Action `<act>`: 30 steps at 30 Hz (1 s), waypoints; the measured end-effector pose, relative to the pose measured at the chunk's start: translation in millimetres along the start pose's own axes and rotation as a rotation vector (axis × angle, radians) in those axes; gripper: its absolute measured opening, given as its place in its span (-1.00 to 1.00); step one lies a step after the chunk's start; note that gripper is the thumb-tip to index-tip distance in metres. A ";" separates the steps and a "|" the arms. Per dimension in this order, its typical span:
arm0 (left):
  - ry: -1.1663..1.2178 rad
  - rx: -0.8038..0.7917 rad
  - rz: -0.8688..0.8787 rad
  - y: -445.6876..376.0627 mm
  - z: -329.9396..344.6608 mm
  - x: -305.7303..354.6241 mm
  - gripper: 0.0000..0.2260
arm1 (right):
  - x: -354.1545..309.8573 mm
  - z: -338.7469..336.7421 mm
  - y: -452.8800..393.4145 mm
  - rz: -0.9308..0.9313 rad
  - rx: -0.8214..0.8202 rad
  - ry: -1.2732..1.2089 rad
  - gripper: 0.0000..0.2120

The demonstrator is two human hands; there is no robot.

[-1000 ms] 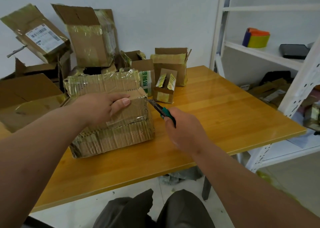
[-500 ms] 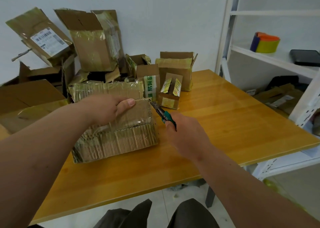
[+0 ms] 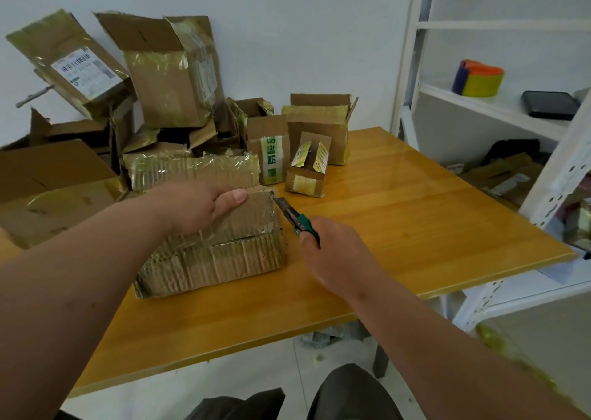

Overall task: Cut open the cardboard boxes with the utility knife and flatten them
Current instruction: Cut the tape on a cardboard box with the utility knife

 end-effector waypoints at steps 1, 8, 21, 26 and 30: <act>0.003 0.003 -0.001 1.1 0.8 -1.0 -0.28 | -0.4 0.9 2.4 -0.004 -0.009 0.009 -0.79; 0.001 0.037 -0.009 1.5 2.6 -5.4 -0.27 | 2.9 -3.1 11.8 -0.023 -0.074 0.164 -0.81; -0.026 0.093 0.016 -5.8 1.6 -10.6 -0.25 | 5.8 -11.0 13.1 -0.051 -0.197 0.280 -0.85; -0.058 0.126 -0.007 -2.5 8.4 -10.9 -0.44 | 3.8 -9.5 14.8 -0.056 -0.228 0.330 -0.76; -0.051 0.156 -0.014 3.1 11.9 -13.0 -0.39 | 2.1 -10.5 16.0 -0.051 -0.251 0.356 -0.74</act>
Point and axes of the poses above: each hand's wrist, its own y-axis away from the middle knuckle, its own z-axis out of the palm, x = y × z, the point moved 1 cm from there along -y, towards the middle knuckle, and after that the axes turned 4 degrees about x, right-handed, at the moved point
